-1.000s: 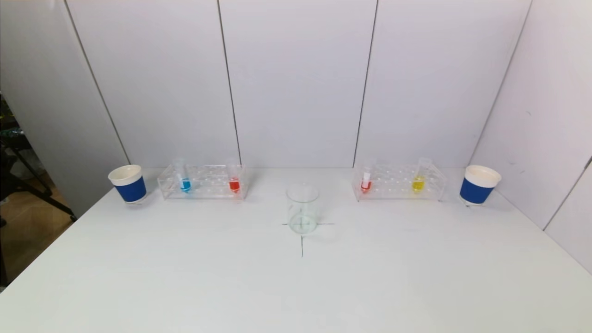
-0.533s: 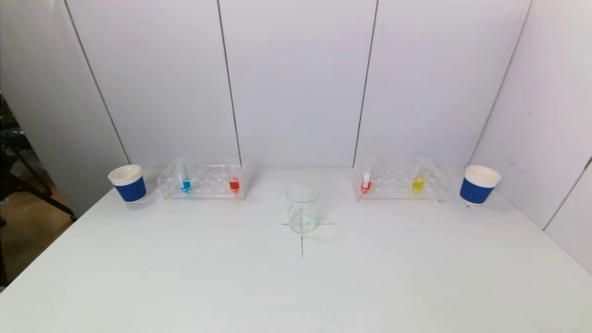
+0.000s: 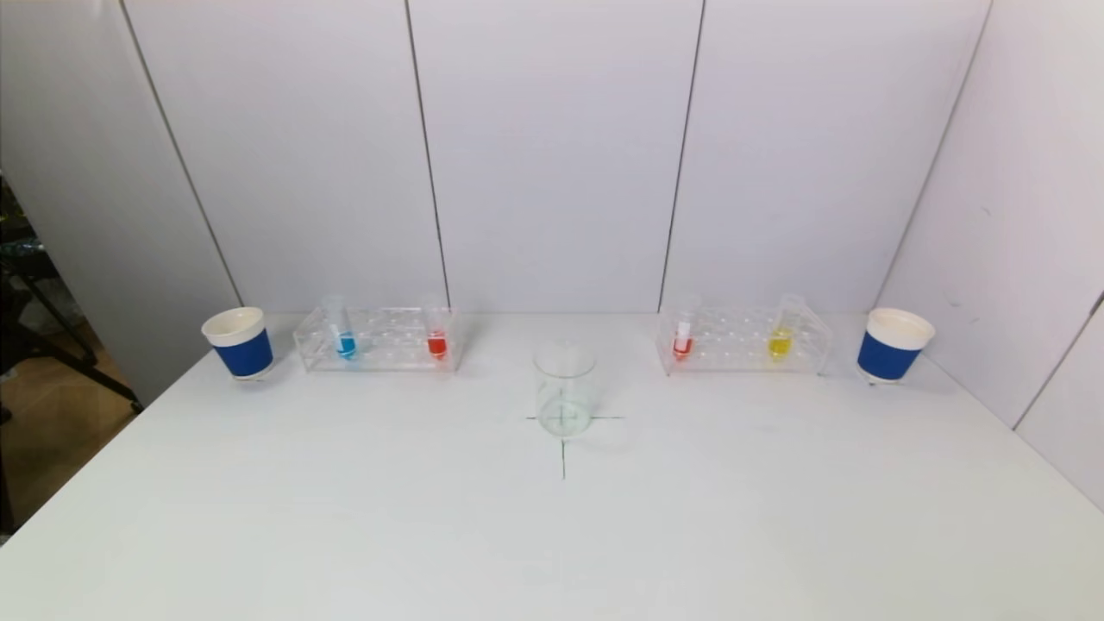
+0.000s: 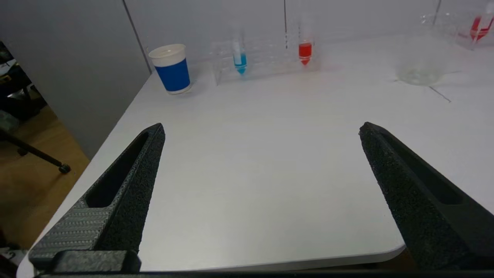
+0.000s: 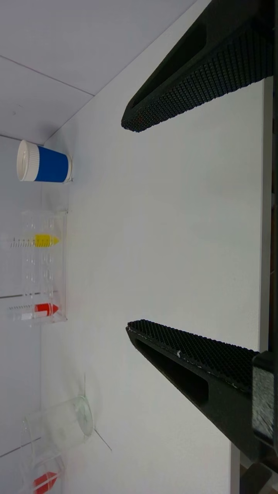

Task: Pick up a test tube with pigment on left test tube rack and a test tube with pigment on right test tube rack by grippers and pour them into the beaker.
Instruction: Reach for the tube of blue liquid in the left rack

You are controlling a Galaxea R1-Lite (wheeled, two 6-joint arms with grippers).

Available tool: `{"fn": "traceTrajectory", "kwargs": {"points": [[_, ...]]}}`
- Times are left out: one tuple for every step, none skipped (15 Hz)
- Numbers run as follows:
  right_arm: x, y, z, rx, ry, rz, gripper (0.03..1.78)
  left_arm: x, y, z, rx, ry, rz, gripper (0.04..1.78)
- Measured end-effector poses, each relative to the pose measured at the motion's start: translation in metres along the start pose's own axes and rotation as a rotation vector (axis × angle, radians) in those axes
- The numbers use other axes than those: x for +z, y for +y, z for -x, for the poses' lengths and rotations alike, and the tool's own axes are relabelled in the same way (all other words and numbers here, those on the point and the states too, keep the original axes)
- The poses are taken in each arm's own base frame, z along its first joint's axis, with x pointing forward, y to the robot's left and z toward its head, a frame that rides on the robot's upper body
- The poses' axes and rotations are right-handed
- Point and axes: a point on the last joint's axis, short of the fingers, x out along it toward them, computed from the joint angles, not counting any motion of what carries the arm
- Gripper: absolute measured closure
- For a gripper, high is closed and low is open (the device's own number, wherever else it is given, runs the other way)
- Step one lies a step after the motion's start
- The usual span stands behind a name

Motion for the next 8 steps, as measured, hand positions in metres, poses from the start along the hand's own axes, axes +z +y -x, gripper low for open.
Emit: {"fn": "traceTrajectory", "kwargs": {"points": [[0.0,0.0,0.0,0.001,0.0,0.0,0.04,0.012,0.001,0.001,-0.001,-0.006,-0.006,0.06],[0.0,0.0,0.0,0.0,0.0,0.0,0.04,0.028,0.003,0.001,-0.001,-0.015,-0.012,0.06],[0.0,0.0,0.0,0.0,0.0,0.0,0.04,0.044,0.005,-0.002,-0.002,-0.012,-0.016,0.06],[0.0,0.0,0.0,0.001,0.0,0.0,0.04,0.058,0.007,-0.007,-0.004,-0.004,-0.018,0.06],[0.0,0.0,0.0,0.001,0.0,0.0,0.04,0.074,0.009,-0.015,-0.006,0.002,-0.018,0.06],[0.0,0.0,0.0,0.0,0.0,0.0,0.04,0.087,0.01,-0.026,-0.008,0.011,-0.019,0.06],[0.0,0.0,0.0,0.0,0.0,0.0,0.04,0.099,0.012,-0.04,-0.009,0.016,-0.019,0.06],[0.0,0.0,0.0,0.001,0.0,0.0,0.04,0.111,0.014,-0.059,-0.01,0.018,-0.019,0.06]]}}
